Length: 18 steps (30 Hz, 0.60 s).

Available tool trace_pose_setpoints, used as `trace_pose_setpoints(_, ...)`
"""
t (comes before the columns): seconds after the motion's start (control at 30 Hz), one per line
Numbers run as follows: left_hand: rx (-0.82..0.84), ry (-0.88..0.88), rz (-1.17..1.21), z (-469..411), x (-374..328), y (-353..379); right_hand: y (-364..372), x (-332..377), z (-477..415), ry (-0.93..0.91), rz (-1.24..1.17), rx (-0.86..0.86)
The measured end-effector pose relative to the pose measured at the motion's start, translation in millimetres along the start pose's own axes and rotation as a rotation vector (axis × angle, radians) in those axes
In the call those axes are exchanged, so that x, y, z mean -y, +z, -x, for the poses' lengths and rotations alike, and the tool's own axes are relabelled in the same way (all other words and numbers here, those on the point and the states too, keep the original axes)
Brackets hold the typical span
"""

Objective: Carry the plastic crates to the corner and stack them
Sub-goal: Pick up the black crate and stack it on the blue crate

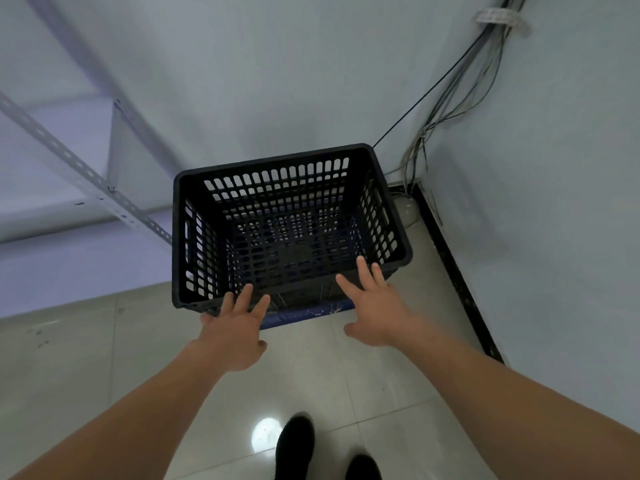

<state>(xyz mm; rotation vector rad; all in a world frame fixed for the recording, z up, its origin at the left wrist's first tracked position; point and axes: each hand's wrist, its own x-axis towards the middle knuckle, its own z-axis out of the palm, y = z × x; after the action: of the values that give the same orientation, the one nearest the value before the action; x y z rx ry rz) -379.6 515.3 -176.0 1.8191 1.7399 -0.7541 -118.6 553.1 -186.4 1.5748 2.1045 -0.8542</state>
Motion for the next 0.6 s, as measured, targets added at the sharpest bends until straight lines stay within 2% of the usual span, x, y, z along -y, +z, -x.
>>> trace_pose_setpoints(0.13,-0.073,0.090,0.105,19,-31,-19,-16,-4,52,0.065,-0.156,-0.137)
trace_pose_setpoints(0.33,-0.222,0.327,0.375,47,-98,-69,-23,-11,147,0.220,-0.380,-0.339)
trace_pose_setpoints(0.47,-0.198,0.505,0.516,87,-150,-99,-16,-15,225,0.360,-0.592,-0.549)
trace_pose_setpoints(0.6,-0.094,0.678,0.561,138,-214,-112,4,-24,315,0.548,-0.825,-0.771)
